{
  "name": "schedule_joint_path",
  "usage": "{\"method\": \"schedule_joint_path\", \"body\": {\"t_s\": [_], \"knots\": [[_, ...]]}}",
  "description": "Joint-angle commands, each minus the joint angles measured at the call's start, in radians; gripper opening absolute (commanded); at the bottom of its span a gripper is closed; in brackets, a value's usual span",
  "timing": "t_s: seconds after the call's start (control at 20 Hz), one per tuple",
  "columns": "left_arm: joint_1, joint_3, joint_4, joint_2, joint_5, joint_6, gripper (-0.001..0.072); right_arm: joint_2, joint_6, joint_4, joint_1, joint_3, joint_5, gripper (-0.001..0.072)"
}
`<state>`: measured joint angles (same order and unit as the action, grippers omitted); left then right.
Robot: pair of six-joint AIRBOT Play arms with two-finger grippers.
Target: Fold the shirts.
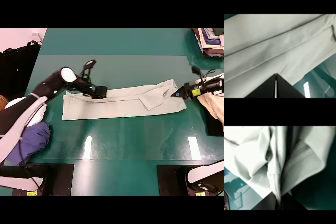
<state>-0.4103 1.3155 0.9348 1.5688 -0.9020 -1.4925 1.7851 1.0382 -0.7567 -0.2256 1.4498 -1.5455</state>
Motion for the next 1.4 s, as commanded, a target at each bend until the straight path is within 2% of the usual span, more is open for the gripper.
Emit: {"method": "schedule_joint_path", "body": {"t_s": [0.0,0.2,0.35,0.6,0.85,1.0,1.15,1.35], "knots": [[-0.071,0.134,-0.023,0.133,0.02,-0.005,0.0024,-0.124,0.075,0.006,0.03,0.056,-0.027,0.0016],[-0.136,0.264,-0.024,0.261,0.019,-0.034,0.0024,-0.222,0.196,0.007,0.139,0.217,-0.037,0.0016],[-0.172,0.32,-0.033,0.327,0.021,-0.049,0.0024,-0.243,0.239,0.008,0.243,0.335,-0.048,0.0016],[-0.197,0.338,-0.106,0.372,0.058,-0.046,0.0024,-0.243,0.266,0.007,0.409,0.434,-0.033,0.0016],[-0.196,0.338,-0.098,0.372,0.079,-0.045,0.0024,-0.243,0.273,0.008,0.518,0.436,-0.001,0.0017],[-0.167,0.338,-0.045,0.355,-0.003,-0.044,0.0024,-0.243,0.269,0.008,0.554,0.436,0.0,0.0017],[-0.116,0.338,0.071,0.306,-0.1,-0.045,0.0023,-0.243,0.243,0.007,0.568,0.436,0.001,0.0017],[-0.056,0.338,0.175,0.207,-0.142,-0.045,0.0023,-0.243,0.232,0.007,0.569,0.436,-0.002,0.0017]]}}
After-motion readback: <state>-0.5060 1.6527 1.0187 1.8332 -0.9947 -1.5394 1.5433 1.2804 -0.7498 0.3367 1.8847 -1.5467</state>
